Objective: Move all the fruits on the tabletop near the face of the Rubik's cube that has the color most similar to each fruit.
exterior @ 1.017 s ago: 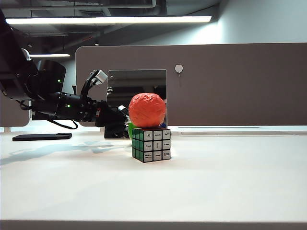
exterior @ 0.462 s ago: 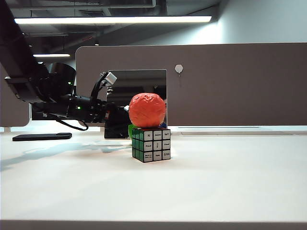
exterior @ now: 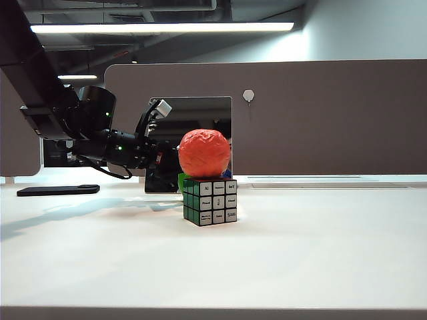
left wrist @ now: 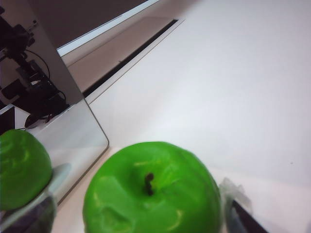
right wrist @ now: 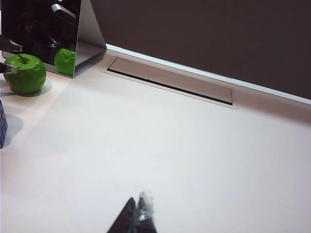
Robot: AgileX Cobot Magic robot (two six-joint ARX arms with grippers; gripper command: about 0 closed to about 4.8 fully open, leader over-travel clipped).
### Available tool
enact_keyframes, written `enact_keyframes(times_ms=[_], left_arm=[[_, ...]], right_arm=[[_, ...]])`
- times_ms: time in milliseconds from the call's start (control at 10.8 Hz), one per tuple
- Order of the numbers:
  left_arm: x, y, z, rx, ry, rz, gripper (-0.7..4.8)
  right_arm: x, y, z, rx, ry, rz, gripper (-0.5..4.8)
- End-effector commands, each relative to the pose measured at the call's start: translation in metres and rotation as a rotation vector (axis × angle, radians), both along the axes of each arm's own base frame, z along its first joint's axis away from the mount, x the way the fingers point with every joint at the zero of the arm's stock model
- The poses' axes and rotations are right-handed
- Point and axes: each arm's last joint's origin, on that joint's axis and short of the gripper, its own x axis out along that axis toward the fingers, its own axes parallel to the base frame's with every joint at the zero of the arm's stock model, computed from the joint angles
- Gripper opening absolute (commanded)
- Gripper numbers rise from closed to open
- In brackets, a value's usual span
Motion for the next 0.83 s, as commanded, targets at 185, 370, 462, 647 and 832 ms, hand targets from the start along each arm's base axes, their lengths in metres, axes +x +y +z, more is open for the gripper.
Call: enact_keyframes(times_ms=[185,370,462,647,832], left_arm=[[0.002,-0.004,-0.008,0.006,0.011,-0.006,4.79],[0.001,-0.008,-0.013,0.007,0.015,-0.013,4.79],[0.003,-0.009,-0.012,0.008,0.007,-0.008,4.79],[0.008,-0.010,-0.009,0.006,0.001,-0.008,4.79],[0.011,-0.015,-0.008,0.004,0.001,-0.015,4.79]], right_arm=[[0.000,0.000,0.001,0.005,-0.005,-0.013,-0.01],[0.000,0.000,0.001,0.005,-0.005,-0.013,-0.01],[0.000,0.000,0.001,0.004,-0.003,-0.013,-0.01],[0.000,0.000,0.001,0.003,-0.002,-0.013,-0.01],[0.000,-0.001,0.001,0.003,-0.002,-0.013,-0.01]])
